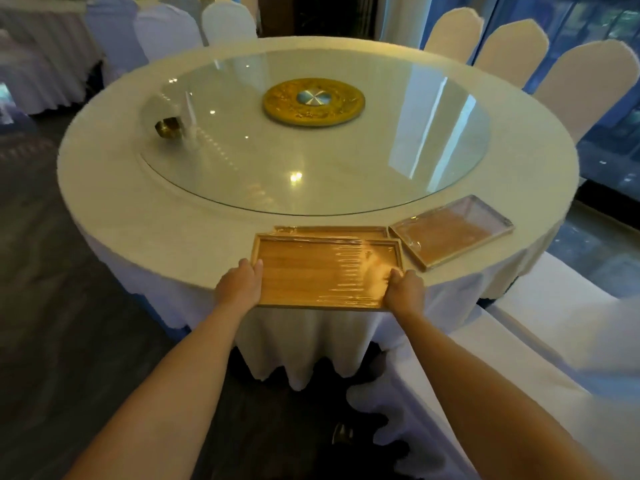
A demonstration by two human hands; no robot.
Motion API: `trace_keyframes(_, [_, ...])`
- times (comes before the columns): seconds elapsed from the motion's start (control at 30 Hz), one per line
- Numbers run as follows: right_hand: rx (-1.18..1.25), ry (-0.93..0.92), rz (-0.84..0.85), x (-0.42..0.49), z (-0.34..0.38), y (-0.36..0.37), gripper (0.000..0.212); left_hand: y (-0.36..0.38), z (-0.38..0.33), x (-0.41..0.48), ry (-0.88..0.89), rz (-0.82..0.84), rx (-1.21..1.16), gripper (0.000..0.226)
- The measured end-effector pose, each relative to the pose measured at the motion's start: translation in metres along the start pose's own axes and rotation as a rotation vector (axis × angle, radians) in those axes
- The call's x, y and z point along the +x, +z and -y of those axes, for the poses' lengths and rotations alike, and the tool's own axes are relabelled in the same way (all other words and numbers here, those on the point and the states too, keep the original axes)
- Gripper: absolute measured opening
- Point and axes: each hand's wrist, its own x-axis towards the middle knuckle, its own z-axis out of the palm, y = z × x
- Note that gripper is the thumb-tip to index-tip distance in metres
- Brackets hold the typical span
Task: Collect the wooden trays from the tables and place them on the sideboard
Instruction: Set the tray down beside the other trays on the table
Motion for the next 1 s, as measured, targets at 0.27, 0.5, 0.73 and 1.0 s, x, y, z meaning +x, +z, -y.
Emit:
trace_keyframes(0.27, [0.003, 0.103, 0.085, 0.07, 0.022, 0.015, 0.039, 0.026, -0.031, 0.063, -0.014, 0.118, 0.091, 0.049])
trace_keyframes(0.5, [-0.081, 0.2, 0.125, 0.082, 0.027, 0.029, 0.04, 0.036, -0.027, 0.089, -0.011, 0.177, 0.168, 0.048])
trace_keyframes(0.73, [-0.152, 0.193, 0.143, 0.087, 0.035, 0.034, 0.042, 0.043, -0.018, 0.098, -0.024, 0.168, 0.123, 0.042])
trace_keyframes(1.0, [-0.228, 0.196, 0.146, 0.089, 0.037, 0.035, 0.046, 0.051, -0.018, 0.102, -0.035, 0.157, 0.076, 0.047])
